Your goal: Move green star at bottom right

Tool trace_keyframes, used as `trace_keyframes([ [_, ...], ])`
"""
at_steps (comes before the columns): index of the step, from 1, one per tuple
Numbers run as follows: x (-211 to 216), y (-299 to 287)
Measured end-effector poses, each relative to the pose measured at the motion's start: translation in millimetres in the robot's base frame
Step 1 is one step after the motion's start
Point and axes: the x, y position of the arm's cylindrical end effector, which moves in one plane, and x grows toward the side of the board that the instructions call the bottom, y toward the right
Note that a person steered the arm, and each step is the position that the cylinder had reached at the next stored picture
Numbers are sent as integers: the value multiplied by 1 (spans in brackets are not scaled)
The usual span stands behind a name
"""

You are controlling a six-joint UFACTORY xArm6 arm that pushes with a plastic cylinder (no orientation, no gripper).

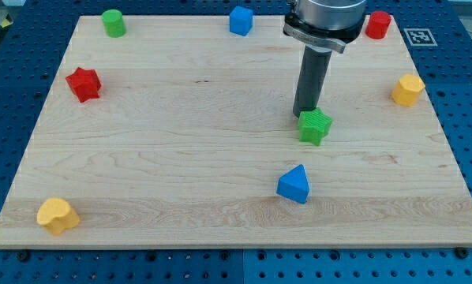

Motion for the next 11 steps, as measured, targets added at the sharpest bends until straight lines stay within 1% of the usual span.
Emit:
trace_keyframes([
  [1, -18, -40],
  [2, -2, -45],
  [3, 11, -10],
  [4, 15, 31],
  [5, 30, 39],
  [6, 31, 20],
  [8, 68, 61],
  [9, 72, 91],
  [11, 96, 122],
])
